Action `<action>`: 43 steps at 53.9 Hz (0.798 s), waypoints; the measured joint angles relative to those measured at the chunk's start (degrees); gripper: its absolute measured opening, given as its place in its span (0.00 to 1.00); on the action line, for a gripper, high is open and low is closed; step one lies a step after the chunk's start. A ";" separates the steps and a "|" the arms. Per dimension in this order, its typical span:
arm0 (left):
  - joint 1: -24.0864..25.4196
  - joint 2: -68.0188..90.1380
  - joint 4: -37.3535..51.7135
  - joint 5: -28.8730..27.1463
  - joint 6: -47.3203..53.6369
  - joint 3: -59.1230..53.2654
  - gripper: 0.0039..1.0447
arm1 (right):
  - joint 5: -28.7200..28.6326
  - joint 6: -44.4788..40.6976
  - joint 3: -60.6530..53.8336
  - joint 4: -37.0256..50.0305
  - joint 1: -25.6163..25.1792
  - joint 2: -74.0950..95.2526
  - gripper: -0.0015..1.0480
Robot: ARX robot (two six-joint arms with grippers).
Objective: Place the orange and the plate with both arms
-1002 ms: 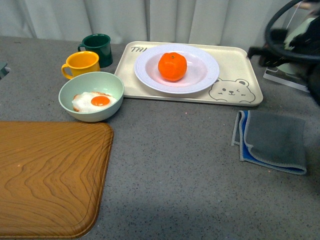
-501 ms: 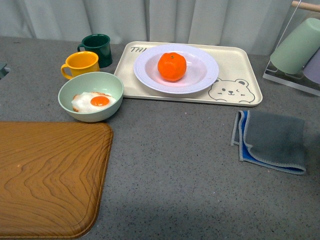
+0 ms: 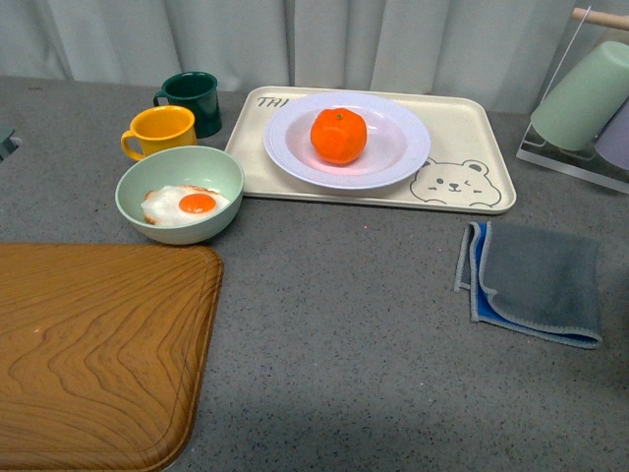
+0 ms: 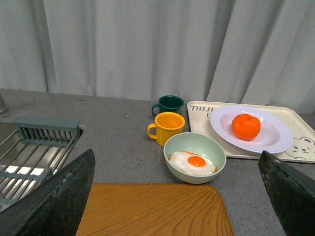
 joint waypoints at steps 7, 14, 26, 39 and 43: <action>0.00 0.00 0.00 0.00 0.00 0.00 0.94 | -0.15 0.00 -1.38 -4.02 0.00 -5.77 0.01; 0.00 0.00 0.00 0.00 0.00 0.00 0.94 | -0.15 0.00 -2.95 -9.64 0.00 -12.66 0.01; 0.00 0.00 0.00 0.00 0.00 0.00 0.94 | -0.17 0.00 -4.20 -19.82 0.00 -24.50 0.01; 0.00 0.00 0.00 -0.02 0.00 0.00 0.94 | -0.17 0.00 -4.37 -27.39 0.00 -32.76 0.01; 0.00 0.00 0.00 0.00 0.00 0.00 0.94 | -0.17 0.00 -4.37 -29.53 0.00 -35.06 0.01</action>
